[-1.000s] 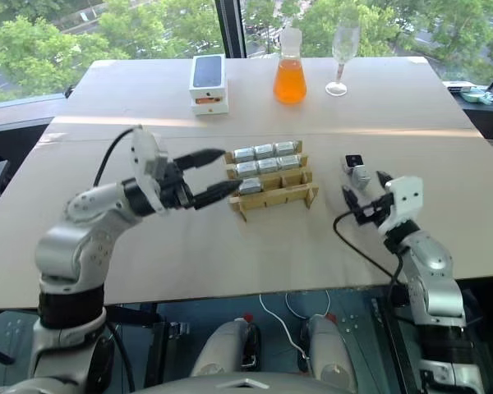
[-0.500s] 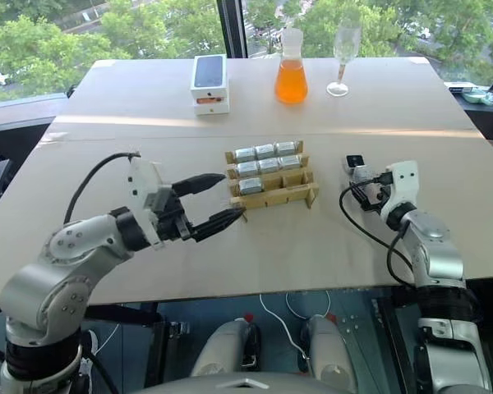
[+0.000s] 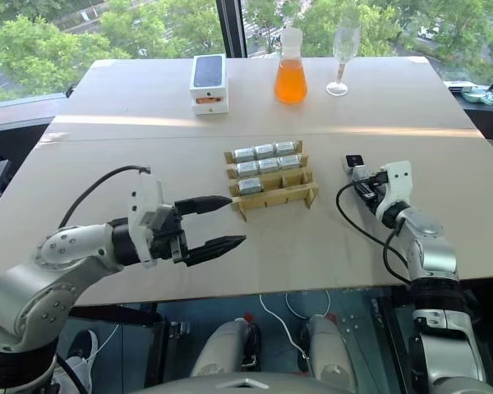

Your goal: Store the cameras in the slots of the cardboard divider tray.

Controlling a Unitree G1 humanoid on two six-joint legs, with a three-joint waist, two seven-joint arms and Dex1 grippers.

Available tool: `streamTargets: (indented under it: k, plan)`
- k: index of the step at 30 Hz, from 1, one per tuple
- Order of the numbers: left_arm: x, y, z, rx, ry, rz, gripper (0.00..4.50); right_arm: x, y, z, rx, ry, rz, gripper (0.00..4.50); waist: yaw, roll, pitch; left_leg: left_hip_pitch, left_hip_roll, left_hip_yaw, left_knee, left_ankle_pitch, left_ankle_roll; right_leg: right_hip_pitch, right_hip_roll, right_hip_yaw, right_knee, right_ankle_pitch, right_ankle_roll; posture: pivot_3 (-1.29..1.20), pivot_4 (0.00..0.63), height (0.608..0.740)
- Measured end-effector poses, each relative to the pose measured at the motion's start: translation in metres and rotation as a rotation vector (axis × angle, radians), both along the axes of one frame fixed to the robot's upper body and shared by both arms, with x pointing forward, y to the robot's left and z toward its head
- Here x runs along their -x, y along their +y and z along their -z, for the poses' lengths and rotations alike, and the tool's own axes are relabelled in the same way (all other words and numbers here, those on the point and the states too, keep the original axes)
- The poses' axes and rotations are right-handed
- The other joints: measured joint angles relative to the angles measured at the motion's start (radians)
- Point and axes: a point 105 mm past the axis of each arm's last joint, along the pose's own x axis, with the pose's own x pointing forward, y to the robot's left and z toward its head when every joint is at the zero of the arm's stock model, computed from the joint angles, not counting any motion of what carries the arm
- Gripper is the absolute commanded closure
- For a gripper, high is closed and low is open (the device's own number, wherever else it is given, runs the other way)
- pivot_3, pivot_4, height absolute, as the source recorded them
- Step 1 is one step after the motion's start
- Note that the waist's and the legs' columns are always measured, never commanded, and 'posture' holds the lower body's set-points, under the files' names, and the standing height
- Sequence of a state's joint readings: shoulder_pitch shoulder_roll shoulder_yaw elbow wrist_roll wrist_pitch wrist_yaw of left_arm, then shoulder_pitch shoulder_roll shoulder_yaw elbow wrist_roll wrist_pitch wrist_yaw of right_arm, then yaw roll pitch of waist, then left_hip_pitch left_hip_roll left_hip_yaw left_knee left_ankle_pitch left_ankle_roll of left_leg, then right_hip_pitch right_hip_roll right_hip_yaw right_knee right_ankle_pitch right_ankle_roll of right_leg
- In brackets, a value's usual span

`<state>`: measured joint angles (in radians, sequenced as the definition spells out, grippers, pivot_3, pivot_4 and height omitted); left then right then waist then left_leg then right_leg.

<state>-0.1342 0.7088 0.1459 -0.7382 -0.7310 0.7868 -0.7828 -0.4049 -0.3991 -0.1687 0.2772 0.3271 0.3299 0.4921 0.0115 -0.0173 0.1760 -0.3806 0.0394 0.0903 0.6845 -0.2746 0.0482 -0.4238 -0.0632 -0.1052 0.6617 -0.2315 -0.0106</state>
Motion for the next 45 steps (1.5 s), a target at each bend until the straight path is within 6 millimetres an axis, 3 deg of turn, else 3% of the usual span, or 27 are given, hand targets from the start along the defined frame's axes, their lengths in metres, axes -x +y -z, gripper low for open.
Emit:
streamTargets:
  k: [4,8,12,15,21,23,34,45]
  plan:
    - [0.001,0.003,0.003,-0.006,0.009,-0.005,0.52,0.0,-0.001,-0.007,0.037,-0.053,-0.027,3.74,0.0,0.001,0.001,0.0,0.0,0.0,-0.001,0.0,0.0,0.0,0.0,0.0,-0.001,0.0,0.0,0.0,0.15,0.74]
    - [0.003,0.011,0.01,-0.013,0.033,-0.041,0.52,0.005,0.005,-0.033,0.114,-0.17,-0.193,3.74,-0.002,0.001,0.001,-0.002,0.0,0.001,-0.001,0.0,0.0,-0.003,0.0,0.001,-0.001,0.0,0.0,0.0,0.15,0.74]
    - [0.003,0.025,0.014,-0.024,0.043,-0.093,0.52,0.008,0.054,-0.076,0.202,-0.334,-0.568,3.74,-0.021,0.003,0.002,-0.001,0.002,0.002,-0.002,-0.002,0.004,-0.003,0.002,0.001,0.0,-0.002,0.003,0.0,0.15,0.74]
    - [0.003,0.029,0.016,-0.02,0.048,-0.108,0.52,0.002,0.078,-0.089,0.295,-0.405,-0.744,3.74,-0.022,0.003,0.002,-0.001,0.002,0.001,-0.002,-0.002,0.004,-0.004,0.002,0.001,0.0,0.0,0.0,0.0,0.15,0.74]
    - [0.007,0.035,0.016,-0.009,0.049,-0.163,0.52,0.005,0.137,-0.087,0.353,-0.451,-1.151,3.74,-0.024,0.003,0.003,-0.004,0.002,0.002,-0.002,0.0,0.0,-0.006,0.001,0.001,-0.001,0.0,-0.001,0.0,0.15,0.74]
    - [0.01,0.036,0.018,-0.007,0.053,-0.184,0.52,0.005,0.144,-0.082,0.395,-0.425,-1.229,3.74,-0.022,0.003,0.004,-0.005,0.001,0.002,-0.002,0.0,0.0,-0.006,-0.001,0.001,-0.001,0.0,-0.001,0.0,0.15,0.74]
    - [0.031,0.028,0.023,0.022,0.059,-0.281,0.52,0.005,0.153,-0.052,0.537,-0.272,-1.327,3.74,-0.026,0.004,0.004,-0.005,-0.002,0.001,-0.002,0.0,0.001,-0.006,-0.007,-0.001,-0.001,0.0,-0.002,0.0,0.15,0.74]
    - [0.031,0.035,0.02,0.011,0.045,-0.317,0.52,-0.007,0.163,-0.055,0.672,-0.309,-1.251,3.74,-0.029,0.005,0.005,-0.004,-0.001,0.001,-0.002,0.0,0.001,-0.006,-0.007,-0.001,0.0,0.001,-0.002,0.0,0.15,0.74]
